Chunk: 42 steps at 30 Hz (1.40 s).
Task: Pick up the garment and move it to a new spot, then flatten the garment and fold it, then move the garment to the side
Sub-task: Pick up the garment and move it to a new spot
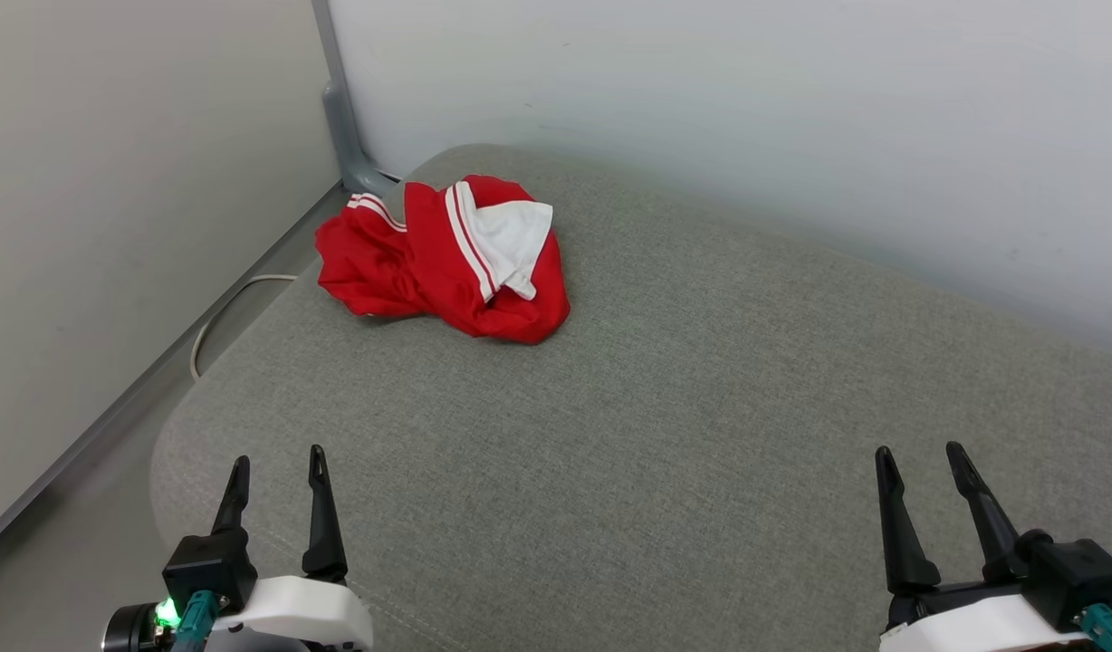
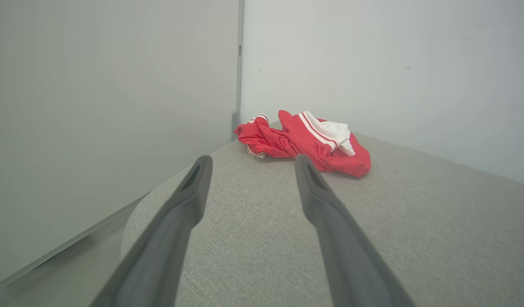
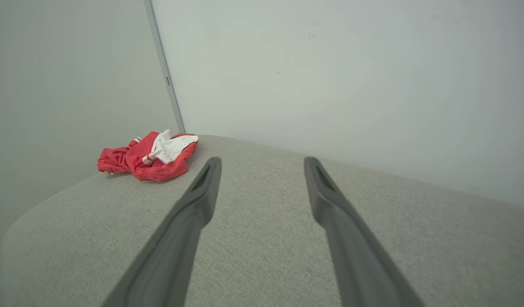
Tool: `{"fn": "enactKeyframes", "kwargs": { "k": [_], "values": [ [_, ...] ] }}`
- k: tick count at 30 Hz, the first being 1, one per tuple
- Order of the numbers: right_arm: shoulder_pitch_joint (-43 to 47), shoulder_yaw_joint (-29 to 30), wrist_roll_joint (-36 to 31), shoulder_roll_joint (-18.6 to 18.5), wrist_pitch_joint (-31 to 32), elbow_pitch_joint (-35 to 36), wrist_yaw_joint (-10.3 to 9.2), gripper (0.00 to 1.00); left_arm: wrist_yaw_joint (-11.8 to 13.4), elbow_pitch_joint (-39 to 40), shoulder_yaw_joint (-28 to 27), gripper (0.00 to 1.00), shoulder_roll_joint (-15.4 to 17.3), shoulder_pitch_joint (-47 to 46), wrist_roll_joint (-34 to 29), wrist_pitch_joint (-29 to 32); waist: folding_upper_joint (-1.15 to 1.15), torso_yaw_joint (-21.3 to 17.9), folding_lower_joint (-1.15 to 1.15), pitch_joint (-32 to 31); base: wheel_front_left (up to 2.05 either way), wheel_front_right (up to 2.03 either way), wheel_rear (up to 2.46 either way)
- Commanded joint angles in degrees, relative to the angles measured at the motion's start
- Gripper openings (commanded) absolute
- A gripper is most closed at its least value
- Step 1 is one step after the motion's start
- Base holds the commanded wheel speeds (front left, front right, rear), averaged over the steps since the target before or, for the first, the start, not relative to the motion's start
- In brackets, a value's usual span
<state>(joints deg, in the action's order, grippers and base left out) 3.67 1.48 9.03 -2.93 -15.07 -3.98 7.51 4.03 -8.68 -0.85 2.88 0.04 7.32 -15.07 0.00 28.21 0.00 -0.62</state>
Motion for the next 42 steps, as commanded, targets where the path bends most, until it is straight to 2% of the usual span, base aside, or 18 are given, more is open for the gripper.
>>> {"fn": "enactKeyframes", "kwargs": {
  "k": [1,7,10,15,17,24,31,37,42],
  "values": [
    [0.18,-0.12,0.12,0.1,-0.16,-0.09,-0.04,1.0,-0.08,-0.03,-0.31,1.0,0.0,0.52,0.2,-0.16,0.0,0.03,0.0,0.11,0.0,0.0,0.0],
    [-0.39,0.06,-0.49,0.1,-0.16,0.33,-0.04,1.0,-0.74,-0.38,-1.13,1.0,0.0,-1.84,2.15,-0.16,0.0,-1.57,0.0,1.44,0.0,0.0,0.0],
    [-1.26,0.1,-1.39,0.1,-0.16,0.77,-0.04,1.0,-2.24,-0.9,-2.03,1.0,0.14,-4.51,1.39,-0.16,0.0,-2.78,0.0,2.88,0.0,0.0,0.0],
    [-3.75,1.17,-3.61,0.1,-0.16,2.1,-0.04,1.0,-5.47,-1.13,-6.67,1.0,0.42,-12.52,4.32,-0.16,0.0,-5.52,0.0,7.66,0.0,0.0,0.0],
    [-4.95,1.12,-4.83,0.1,-0.16,3.0,-0.04,1.0,-6.58,-1.62,-8.84,1.0,1.48,-16.55,4.79,-0.16,0.0,-6.89,0.0,10.17,0.0,0.0,0.0],
    [-7.93,1.94,-7.85,0.1,-0.16,5.79,-0.04,1.0,-8.79,-4.07,-11.22,1.0,4.45,-28.72,5.12,-0.16,0.0,-9.85,0.0,17.15,0.0,0.0,0.0],
    [-10.93,2.79,-11.07,-0.36,-0.15,9.34,-0.04,1.0,-10.12,-10.67,-9.92,1.0,9.95,-43.63,5.11,0.44,0.0,-11.55,0.0,24.95,0.0,0.0,0.0],
    [-12.42,3.84,-11.97,-1.72,-0.16,11.75,-0.04,1.0,-10.98,-17.46,-8.93,1.0,14.55,-53.5,7.94,5.98,0.0,-12.63,0.0,29.77,0.0,0.0,0.0],
    [-13.37,4.25,-11.9,-2.38,-0.16,12.83,-0.04,1.0,-11.34,-24.03,-6.03,1.0,18.3,-58.74,11.21,16.68,0.0,-13.14,0.0,31.97,0.0,0.0,0.0]
  ]
}}
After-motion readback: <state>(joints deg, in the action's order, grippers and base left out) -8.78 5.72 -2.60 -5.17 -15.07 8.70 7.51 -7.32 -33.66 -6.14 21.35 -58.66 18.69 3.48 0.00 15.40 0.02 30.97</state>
